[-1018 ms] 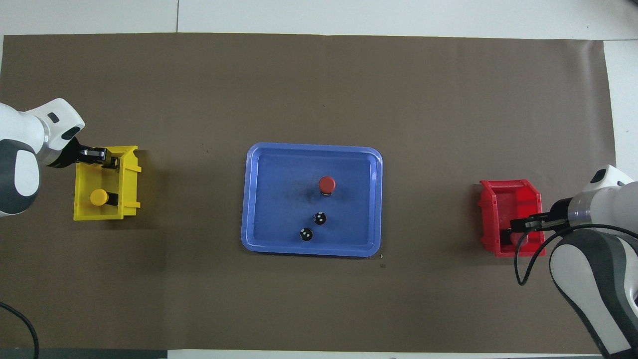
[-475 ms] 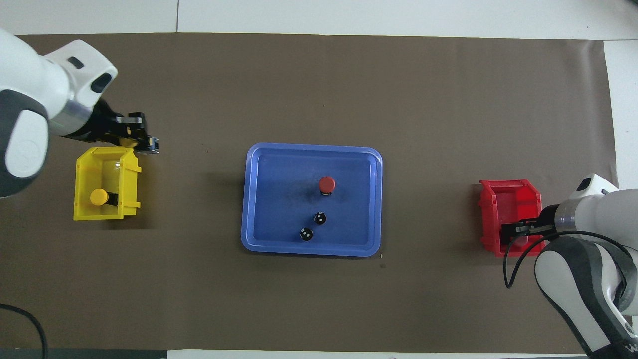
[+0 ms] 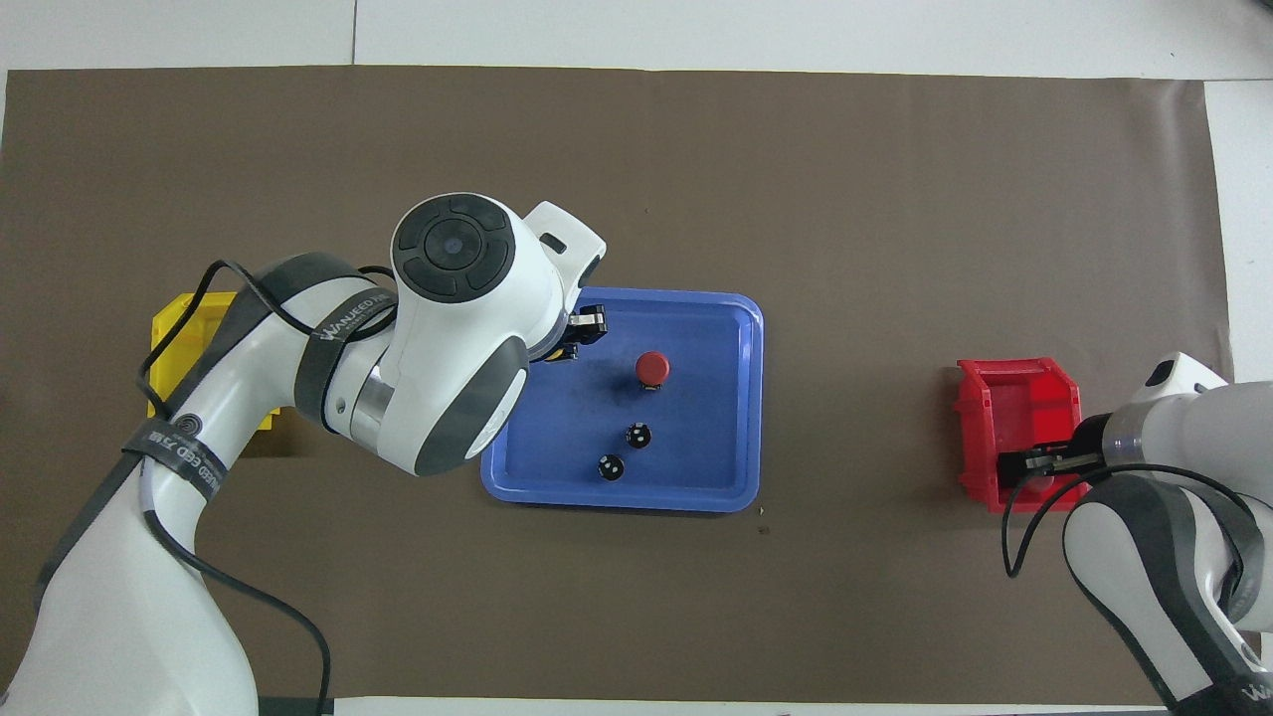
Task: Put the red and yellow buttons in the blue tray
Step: 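Carry the yellow button into the blue tray with the left gripper and release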
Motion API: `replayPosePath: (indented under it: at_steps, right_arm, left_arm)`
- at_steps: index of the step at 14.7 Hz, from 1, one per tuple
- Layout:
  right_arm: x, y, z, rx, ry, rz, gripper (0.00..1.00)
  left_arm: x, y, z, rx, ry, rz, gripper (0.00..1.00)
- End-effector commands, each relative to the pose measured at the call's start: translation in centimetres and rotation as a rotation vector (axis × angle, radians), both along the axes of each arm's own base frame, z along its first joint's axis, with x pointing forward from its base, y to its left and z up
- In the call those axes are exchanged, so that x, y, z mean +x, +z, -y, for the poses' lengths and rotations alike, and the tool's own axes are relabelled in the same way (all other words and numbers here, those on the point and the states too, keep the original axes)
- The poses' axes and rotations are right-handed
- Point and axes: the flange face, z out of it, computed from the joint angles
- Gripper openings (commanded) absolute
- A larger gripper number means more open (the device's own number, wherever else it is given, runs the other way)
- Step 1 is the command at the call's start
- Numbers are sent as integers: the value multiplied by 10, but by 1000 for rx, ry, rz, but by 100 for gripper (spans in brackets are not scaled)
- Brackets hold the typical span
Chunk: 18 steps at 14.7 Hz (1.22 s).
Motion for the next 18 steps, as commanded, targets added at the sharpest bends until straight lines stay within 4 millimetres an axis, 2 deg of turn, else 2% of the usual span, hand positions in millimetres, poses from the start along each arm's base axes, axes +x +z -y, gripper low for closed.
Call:
replayPosePath:
  at_steps: [1,3,8,9,10,12,13,15,16,18]
  right_arm:
    - [-7,-3,4,2,13,6,64]
    - [-9,-4,3,2,13,3,62]
    - [-12,-6,7,4,10,0,60]
    - [-15,-8,7,5,10,-4,57]
    - [-15,-8,7,5,10,-3,54]
    - [-15,-7,8,5,10,-2,51]
    - [-16,-8,8,5,13,-4,45]
    - [-15,-8,9,7,15,-6,29]
    - [-14,-7,8,6,17,-7,24]
    - [-2,7,10,6,19,-8,23]
  left_arm:
    - [-1,-21,12,-4,-3,-9,1]
    - [-1,-36,16,7,-7,-18,1]
    - [-8,-51,26,3,-26,-10,2]
    - [-8,-51,25,3,-24,-10,11]
    - [-8,-53,25,6,-24,-15,26]
    - [-9,-51,24,13,-21,-22,68]
    - [-8,-48,24,15,-20,-26,80]
    - [-8,-40,24,18,-22,-29,89]
    - [-9,-34,24,24,-26,-33,92]
    - [-8,-8,18,29,-22,-40,100]
